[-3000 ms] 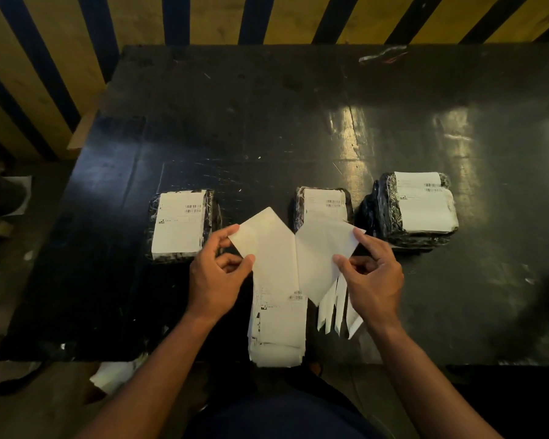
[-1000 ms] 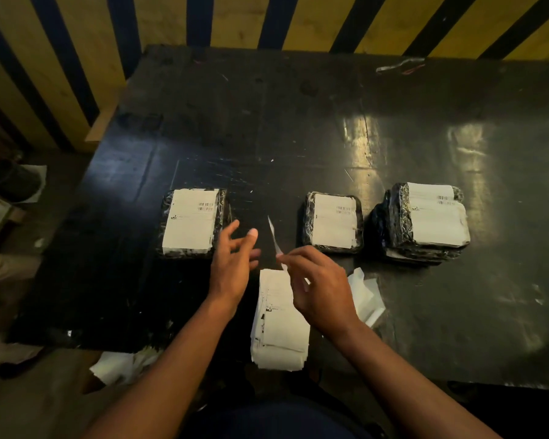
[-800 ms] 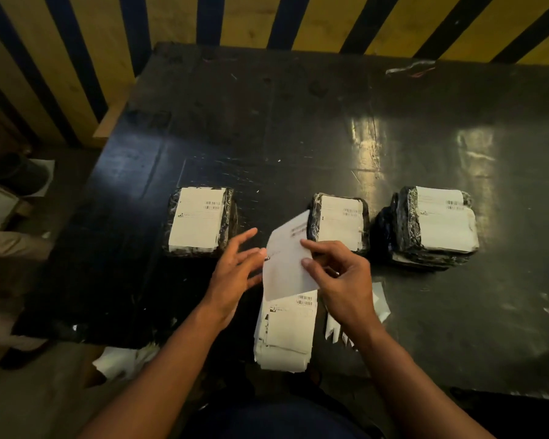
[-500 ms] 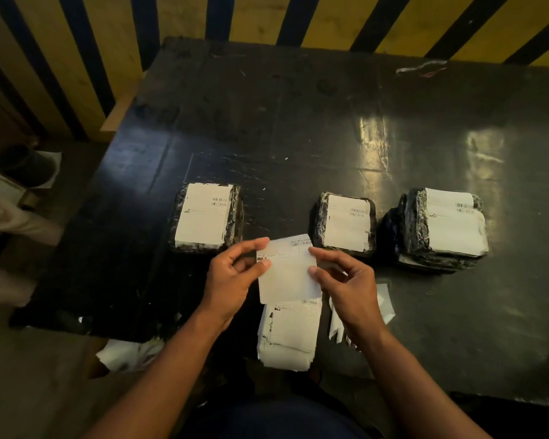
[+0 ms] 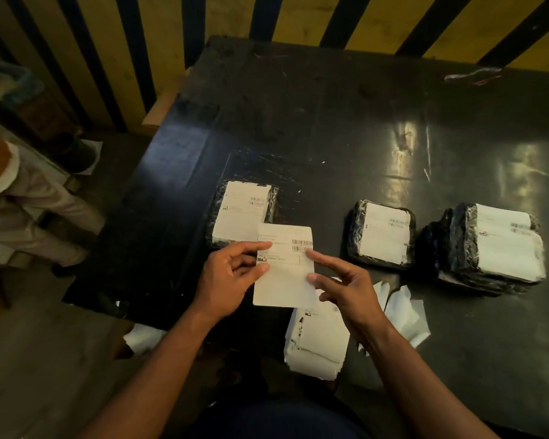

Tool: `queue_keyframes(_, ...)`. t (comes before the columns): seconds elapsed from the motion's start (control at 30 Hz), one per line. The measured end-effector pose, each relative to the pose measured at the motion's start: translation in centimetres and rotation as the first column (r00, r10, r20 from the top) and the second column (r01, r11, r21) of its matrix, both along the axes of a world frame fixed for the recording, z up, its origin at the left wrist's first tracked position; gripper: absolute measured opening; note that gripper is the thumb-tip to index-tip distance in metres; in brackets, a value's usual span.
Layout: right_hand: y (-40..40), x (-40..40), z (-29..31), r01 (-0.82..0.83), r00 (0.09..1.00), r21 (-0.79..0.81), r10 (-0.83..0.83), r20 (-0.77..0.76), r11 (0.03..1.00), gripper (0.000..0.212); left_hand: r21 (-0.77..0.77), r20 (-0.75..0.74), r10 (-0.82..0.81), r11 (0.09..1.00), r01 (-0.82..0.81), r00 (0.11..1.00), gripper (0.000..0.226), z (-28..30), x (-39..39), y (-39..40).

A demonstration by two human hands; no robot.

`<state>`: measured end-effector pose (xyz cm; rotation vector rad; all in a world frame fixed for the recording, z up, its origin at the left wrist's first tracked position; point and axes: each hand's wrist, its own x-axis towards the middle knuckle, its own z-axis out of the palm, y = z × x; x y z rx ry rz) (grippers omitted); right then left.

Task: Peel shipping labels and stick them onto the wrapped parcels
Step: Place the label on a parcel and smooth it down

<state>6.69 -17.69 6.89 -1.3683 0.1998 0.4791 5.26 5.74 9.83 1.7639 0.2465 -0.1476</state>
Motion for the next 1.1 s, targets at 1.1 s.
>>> queue_keyframes(1.1,15.3,8.9,-4.1,0.231,0.922,-0.682,0.068,0.381,0.694,0.04,0.517,-0.067,-0.157,0.839,0.169,0.985,0.052,-4.0,11.5,10.9)
